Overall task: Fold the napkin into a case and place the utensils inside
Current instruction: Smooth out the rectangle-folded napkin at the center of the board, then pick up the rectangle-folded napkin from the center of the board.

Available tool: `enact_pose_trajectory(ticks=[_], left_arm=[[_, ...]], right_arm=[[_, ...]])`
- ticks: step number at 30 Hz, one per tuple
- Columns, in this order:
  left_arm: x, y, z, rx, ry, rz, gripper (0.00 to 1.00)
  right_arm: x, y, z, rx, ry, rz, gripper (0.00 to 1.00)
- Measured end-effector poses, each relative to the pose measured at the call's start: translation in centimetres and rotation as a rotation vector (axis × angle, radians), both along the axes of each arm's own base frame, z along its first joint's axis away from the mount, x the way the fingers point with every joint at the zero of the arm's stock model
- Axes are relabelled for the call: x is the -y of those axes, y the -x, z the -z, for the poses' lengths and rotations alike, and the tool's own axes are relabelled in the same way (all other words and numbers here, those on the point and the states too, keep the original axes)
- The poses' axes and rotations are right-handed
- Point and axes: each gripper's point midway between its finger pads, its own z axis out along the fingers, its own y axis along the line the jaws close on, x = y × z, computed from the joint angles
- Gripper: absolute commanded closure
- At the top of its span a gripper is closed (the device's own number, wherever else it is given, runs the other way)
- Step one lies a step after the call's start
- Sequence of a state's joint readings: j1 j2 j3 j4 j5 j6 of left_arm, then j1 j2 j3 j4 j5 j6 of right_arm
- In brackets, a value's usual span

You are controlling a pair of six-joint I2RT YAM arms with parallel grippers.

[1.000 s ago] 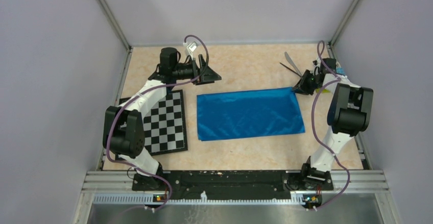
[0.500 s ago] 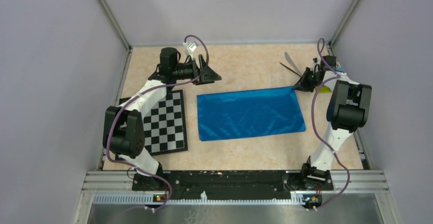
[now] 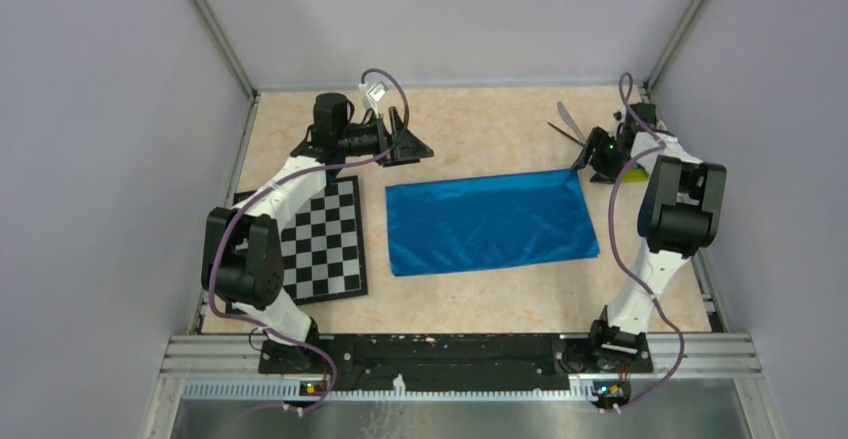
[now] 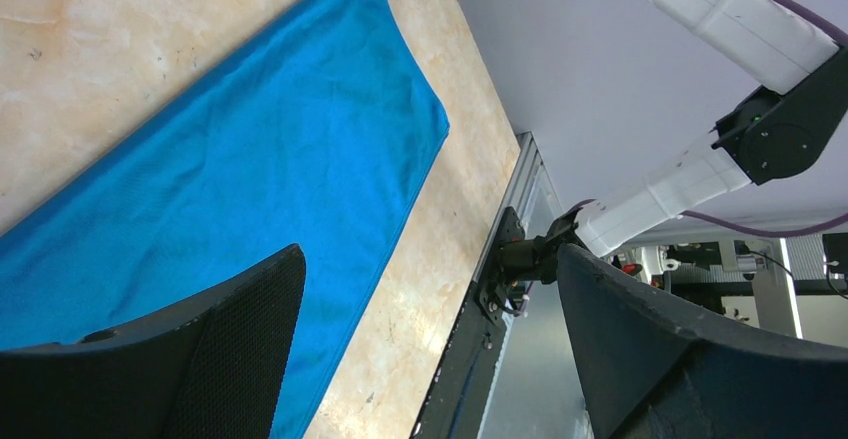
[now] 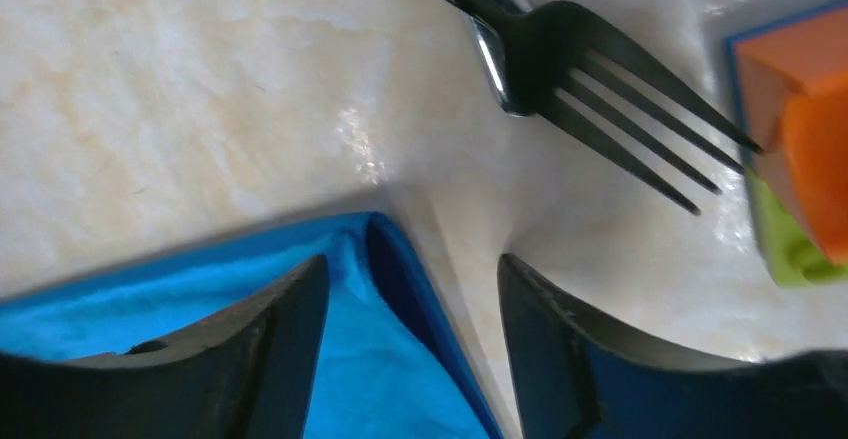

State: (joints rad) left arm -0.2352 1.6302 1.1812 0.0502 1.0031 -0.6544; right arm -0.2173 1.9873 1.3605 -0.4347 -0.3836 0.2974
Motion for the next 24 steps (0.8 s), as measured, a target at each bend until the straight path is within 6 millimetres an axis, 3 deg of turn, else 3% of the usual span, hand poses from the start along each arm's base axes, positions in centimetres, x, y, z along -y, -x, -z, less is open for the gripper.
enact_pose_trajectory(ticks=[1,3,9,16,24], left_arm=[[0.0,0.0,0.0,0.0,0.0,0.0,0.01],[0.0,0.0,0.0,-0.001,0.0,0.001,0.01],[0.0,0.0,0.0,0.0,0.0,0.003,0.01],[0.0,0.0,0.0,0.001,0.0,0.004,0.01],[0.1,0.2,-0.1,0.0,0.005,0.014,0.01]], right_arm=[[0.5,0.5,0.0,-0.026,0.057,0.004,0.17],[0.8,1.9,-0.5,-0.079,0.19,-0.015,0.13],[-3.3,6.0,-3.3,-0.135,0.349,-0.221,0.12],[-1.9,9.1,-2.0,-0.264,0.375,-0.293,0.2],[-2.0,10.3,0.2,-0.346,0.341,-0.336,0.26]])
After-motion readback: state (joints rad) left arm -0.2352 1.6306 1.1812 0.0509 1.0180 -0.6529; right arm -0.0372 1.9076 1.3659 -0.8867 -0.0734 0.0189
